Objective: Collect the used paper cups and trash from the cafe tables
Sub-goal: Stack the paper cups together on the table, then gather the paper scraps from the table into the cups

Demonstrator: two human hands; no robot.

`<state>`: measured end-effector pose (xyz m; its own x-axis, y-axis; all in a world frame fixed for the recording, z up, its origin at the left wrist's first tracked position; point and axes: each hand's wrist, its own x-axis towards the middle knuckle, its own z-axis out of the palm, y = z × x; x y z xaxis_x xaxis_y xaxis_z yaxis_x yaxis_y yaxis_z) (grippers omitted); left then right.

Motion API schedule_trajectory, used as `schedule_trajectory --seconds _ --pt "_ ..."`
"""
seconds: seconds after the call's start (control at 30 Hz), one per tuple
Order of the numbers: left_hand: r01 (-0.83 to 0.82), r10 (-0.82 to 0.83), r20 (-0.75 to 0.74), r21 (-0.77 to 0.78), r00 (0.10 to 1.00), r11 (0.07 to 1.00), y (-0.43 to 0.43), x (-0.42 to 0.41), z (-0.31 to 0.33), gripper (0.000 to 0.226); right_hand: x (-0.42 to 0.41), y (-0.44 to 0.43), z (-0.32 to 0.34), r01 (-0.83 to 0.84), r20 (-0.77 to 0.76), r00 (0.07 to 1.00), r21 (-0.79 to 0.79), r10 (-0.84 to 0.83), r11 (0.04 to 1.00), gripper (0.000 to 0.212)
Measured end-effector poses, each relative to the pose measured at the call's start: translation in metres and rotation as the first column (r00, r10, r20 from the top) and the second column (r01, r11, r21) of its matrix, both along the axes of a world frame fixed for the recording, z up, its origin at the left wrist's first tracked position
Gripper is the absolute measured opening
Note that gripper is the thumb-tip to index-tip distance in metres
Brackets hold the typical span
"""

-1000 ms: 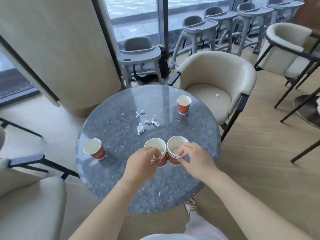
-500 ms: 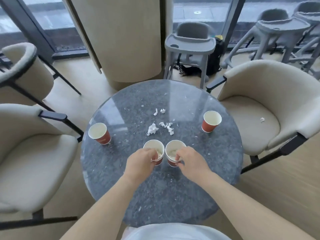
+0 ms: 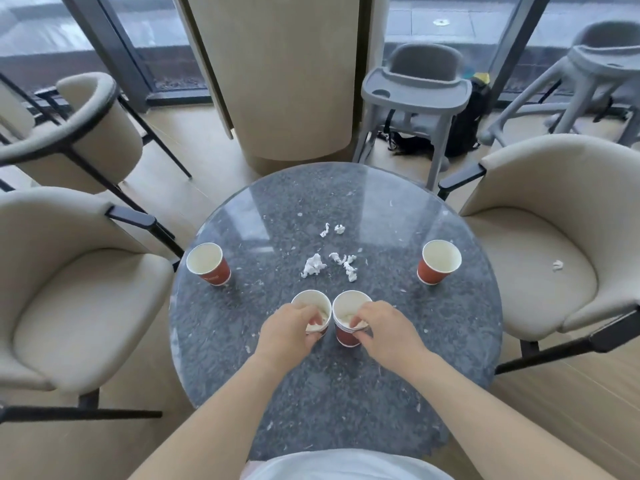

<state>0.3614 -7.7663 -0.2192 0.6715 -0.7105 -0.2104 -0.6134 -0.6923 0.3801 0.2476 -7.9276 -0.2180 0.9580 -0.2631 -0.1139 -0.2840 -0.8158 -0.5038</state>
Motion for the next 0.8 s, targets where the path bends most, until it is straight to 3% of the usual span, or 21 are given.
schedule_trajectory --seconds 0.3,0.5,0.8 --pt "-0.003 0.004 0.01 -0.045 1.0 0.999 -0.01 0.011 -0.004 0.014 0.005 -0.008 -0.004 -0.013 0.004 1.0 0.014 0.013 1.0 0.008" --pt "-0.021 0.023 0.018 -0.088 1.0 0.996 -0.018 0.022 -0.001 0.02 0.016 -0.02 0.005 0.031 0.048 0.998 0.089 -0.036 0.996 0.014" --pt "-0.098 0.099 -0.008 -0.201 0.995 0.975 -0.039 0.053 0.013 0.008 0.05 -0.053 0.012 0.053 0.108 0.992 0.093 -0.063 0.994 0.012"
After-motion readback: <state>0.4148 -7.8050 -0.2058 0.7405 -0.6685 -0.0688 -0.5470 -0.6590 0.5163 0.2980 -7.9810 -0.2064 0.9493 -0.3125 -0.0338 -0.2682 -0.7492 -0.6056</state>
